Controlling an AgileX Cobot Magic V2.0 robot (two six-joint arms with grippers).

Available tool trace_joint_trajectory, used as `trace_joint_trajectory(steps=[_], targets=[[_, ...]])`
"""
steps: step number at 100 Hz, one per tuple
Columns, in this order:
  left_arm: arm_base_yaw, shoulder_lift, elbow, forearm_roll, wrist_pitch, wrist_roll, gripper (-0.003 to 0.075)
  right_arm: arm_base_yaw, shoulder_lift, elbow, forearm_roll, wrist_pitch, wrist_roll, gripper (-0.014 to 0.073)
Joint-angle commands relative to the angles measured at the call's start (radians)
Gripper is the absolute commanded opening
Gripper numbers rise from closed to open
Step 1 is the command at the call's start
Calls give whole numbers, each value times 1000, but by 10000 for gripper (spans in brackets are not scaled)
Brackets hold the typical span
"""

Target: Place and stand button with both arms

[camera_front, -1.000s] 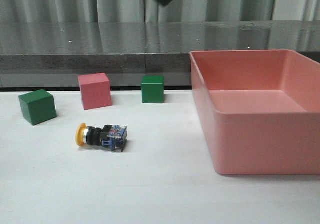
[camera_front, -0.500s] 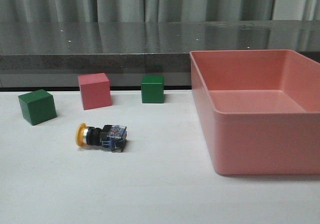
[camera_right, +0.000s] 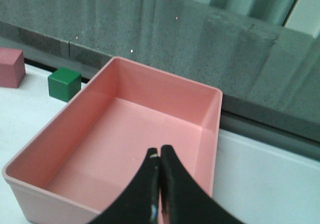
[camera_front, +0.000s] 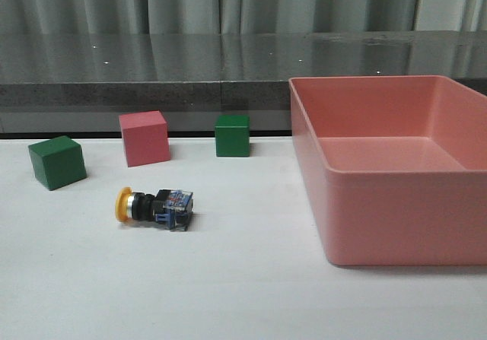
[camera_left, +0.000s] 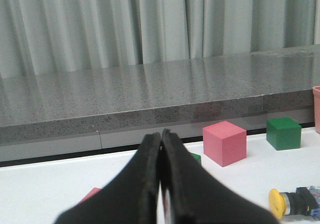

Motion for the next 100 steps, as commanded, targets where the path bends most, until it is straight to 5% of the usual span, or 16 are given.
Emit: trace_joint_trajectory(steps=[1,13,28,49,78,88,100], targets=[[2,-27,45,-67,-91,-42,-20,-5,-27,-23,14,-78,3,-62],[2,-27,10,-291,-55,-79,-20,-5,-30,-23,14,-76,3,-62],[2,28,-139,-302,194,-69,-20,-5,-30,-23,14,-71,3,-62],[2,236,-400,-302,306,-61,-20,-5,-30,-23,14,-71,3,-62],[2,607,-750,-305,533,223,-10,-5,-30,-23,14,-34,3,-62],[2,724,-831,-312,580,311,104,-5,-30,-23,14,-34,3,-62],[2,831,-885,-312,582,359,440,-5,-30,-23,14,-32,3,-62]])
